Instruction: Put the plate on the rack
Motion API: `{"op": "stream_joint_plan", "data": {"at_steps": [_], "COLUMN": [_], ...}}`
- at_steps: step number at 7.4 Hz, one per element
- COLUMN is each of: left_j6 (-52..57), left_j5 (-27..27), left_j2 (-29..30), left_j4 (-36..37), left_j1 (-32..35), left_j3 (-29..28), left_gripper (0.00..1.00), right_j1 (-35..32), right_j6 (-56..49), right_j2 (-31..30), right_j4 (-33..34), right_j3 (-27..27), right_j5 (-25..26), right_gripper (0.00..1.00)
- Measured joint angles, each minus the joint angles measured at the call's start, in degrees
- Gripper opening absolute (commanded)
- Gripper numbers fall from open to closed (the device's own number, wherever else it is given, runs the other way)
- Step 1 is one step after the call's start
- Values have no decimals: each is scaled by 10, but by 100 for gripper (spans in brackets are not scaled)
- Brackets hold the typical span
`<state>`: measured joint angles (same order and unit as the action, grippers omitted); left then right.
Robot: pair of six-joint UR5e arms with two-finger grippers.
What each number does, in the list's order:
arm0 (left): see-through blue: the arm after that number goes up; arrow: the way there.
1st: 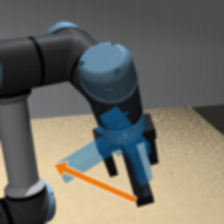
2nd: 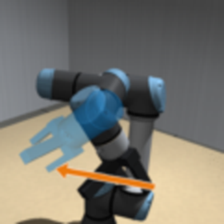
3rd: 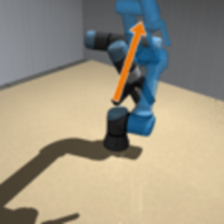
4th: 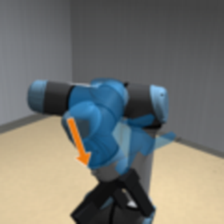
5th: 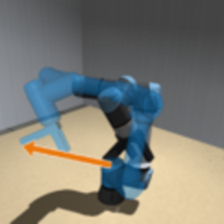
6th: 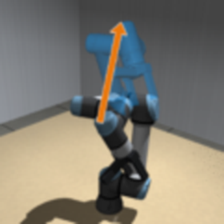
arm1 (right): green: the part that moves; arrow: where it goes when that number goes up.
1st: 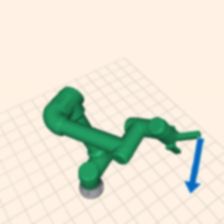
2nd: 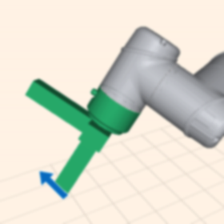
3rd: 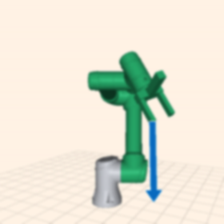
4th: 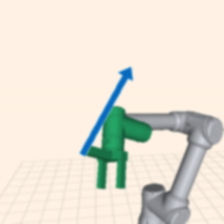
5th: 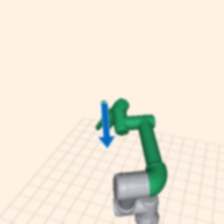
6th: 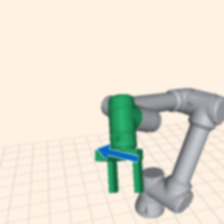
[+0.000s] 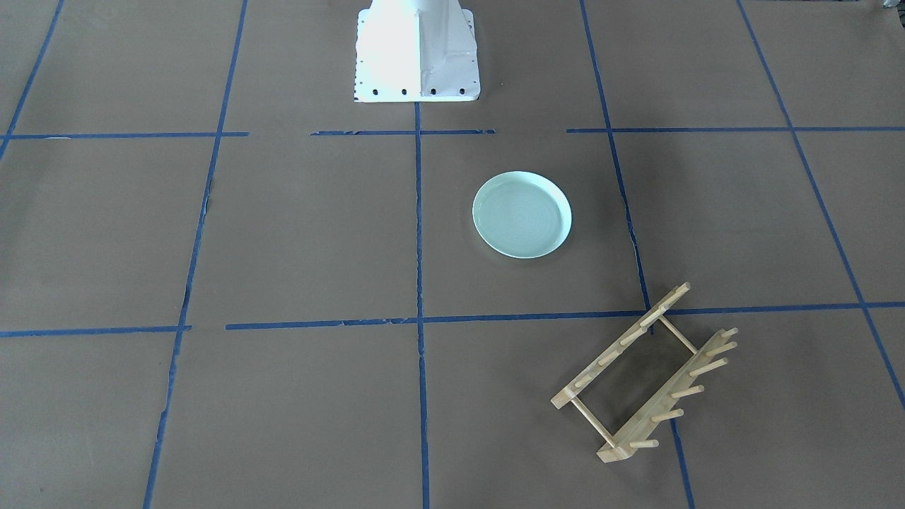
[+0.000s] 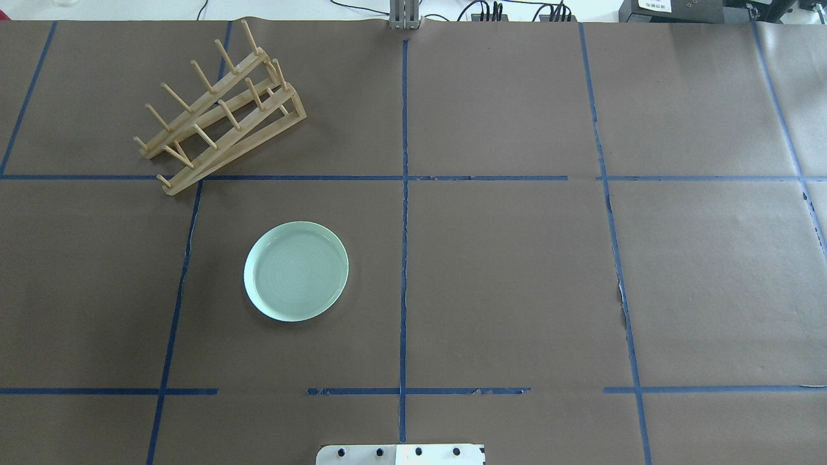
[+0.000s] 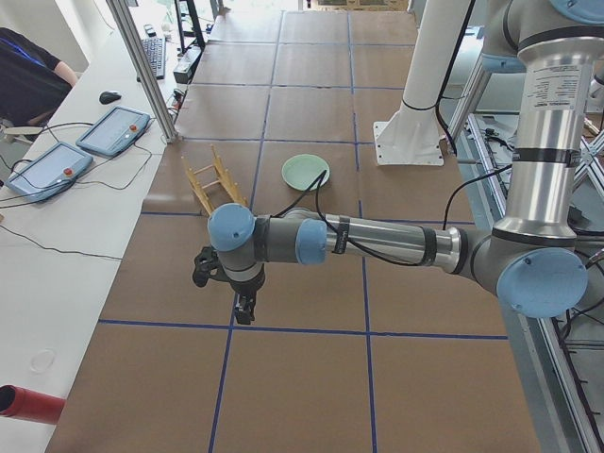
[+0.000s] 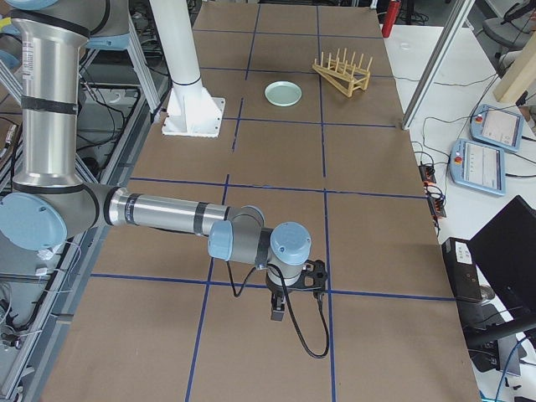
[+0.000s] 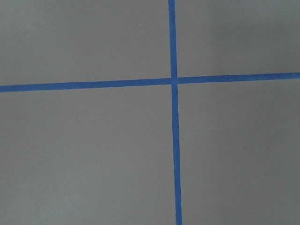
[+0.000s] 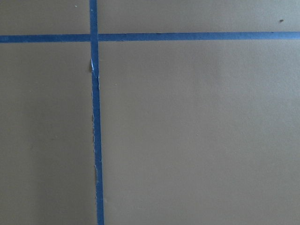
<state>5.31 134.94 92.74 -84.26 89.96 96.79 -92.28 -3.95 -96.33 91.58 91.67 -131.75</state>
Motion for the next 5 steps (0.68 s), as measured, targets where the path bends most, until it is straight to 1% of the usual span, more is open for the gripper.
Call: {"op": "stream_joint_plan", "data": {"at_steps": [2, 5], "left_j6": [-18, -145], "left_j5": [-1, 1], "left_j2": [14, 43], "left_j4": [9, 10], "left_j1": [-3, -51], "left_j3": [60, 163], "left_gripper": [100, 100], "right_j1": [0, 0], "right_j6": [0, 0], "right_j2": [0, 0], "right_j4": [0, 0], "right_j3": [0, 0], "right_j5": [0, 0], "right_gripper": [100, 100]}}
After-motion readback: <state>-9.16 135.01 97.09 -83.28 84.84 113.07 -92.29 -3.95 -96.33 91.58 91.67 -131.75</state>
